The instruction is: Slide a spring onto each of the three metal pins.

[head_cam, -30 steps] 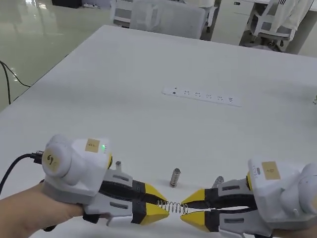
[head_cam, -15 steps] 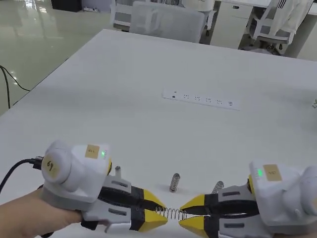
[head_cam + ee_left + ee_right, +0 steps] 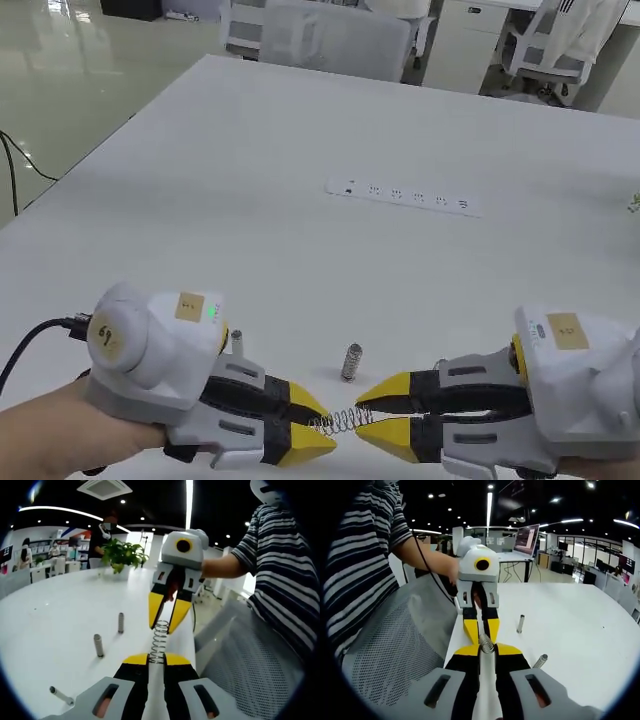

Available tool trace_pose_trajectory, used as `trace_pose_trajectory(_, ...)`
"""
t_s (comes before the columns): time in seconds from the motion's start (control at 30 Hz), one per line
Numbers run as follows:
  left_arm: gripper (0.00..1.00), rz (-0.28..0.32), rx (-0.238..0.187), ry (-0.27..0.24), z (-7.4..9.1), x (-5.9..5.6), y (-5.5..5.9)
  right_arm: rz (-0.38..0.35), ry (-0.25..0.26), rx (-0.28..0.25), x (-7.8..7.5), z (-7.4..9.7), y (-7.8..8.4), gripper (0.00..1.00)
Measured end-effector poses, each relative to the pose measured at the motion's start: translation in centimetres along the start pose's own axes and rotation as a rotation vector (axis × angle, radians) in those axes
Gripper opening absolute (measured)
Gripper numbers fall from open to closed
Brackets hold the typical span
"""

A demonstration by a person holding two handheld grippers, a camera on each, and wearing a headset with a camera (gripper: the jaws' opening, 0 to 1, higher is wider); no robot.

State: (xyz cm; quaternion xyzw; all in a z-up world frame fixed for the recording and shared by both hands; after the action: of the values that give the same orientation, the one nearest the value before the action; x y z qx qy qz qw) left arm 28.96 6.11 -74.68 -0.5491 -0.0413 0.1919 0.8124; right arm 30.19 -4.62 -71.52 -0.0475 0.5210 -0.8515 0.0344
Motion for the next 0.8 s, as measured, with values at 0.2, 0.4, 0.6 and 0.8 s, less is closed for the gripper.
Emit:
trace_pose_trajectory(0.2,0.02,-0.012,0.014,0.001,-0.3,-0.1,0.2,0.015,-0.012,-0.034,0.0,-0.6,-1.1,0.08)
trace_pose_trajectory(0.4,0.02,-0.017,0.014,0.004,-0.6,-0.1,0.1,0.065,-0.012,-0.038,0.1,-1.4,-2.1,0.08)
trace_pose_trajectory(0.6,0.02,-0.014,0.002,0.006,-0.8,-0.2,-0.2,0.108,-0.010,-0.035,0.2,-1.9,-2.7,0.08)
trace_pose_trajectory(0.8,0.03,-0.007,0.006,0.003,-0.6,-0.1,-0.3,0.147,-0.008,-0.018,0.5,-2.0,-2.9,0.08)
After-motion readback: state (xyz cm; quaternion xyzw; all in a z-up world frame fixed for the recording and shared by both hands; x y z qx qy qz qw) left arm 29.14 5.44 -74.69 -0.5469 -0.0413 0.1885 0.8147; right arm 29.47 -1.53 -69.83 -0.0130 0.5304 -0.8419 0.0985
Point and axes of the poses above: the centre of the closed fingertips' face, and the gripper's own axes: z roughly backward along the fingers, x roughly to its left, y roughly out of its underside, the point moved 6 cm from there along z, roughly backward along the fingers, and after that the axes turned 5 degrees about -y, right-handed, at the moved point
